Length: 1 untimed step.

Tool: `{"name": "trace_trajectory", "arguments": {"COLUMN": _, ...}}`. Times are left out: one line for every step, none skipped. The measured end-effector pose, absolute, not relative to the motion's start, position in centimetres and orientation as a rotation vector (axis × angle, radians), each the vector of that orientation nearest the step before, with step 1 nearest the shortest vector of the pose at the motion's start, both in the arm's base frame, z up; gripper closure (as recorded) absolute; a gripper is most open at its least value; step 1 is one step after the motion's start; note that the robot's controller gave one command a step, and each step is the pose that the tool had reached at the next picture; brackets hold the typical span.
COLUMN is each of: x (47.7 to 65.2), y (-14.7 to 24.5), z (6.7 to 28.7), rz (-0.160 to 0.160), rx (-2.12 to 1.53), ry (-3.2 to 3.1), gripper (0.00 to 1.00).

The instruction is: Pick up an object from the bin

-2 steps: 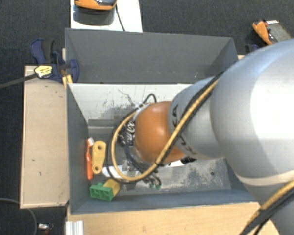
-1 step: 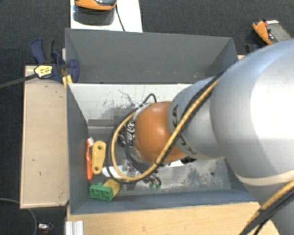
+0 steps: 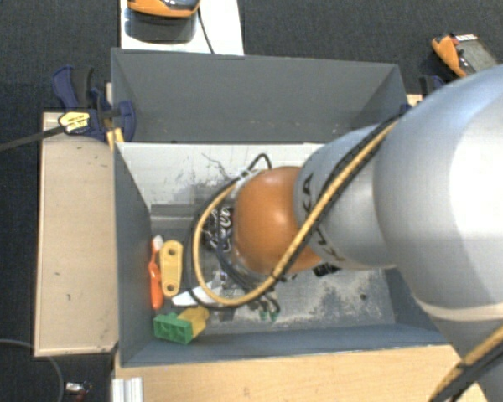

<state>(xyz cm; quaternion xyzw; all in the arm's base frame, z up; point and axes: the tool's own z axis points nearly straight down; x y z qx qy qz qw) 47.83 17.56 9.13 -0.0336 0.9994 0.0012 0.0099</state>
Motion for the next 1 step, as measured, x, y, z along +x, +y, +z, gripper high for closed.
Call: {"name": "trace_trajectory", "arguments": {"x": 47.88, "y": 17.60, "z": 11.76, "rz": 0.005, "rx": -0.108, "ry": 3.119, "gripper": 1.00}}
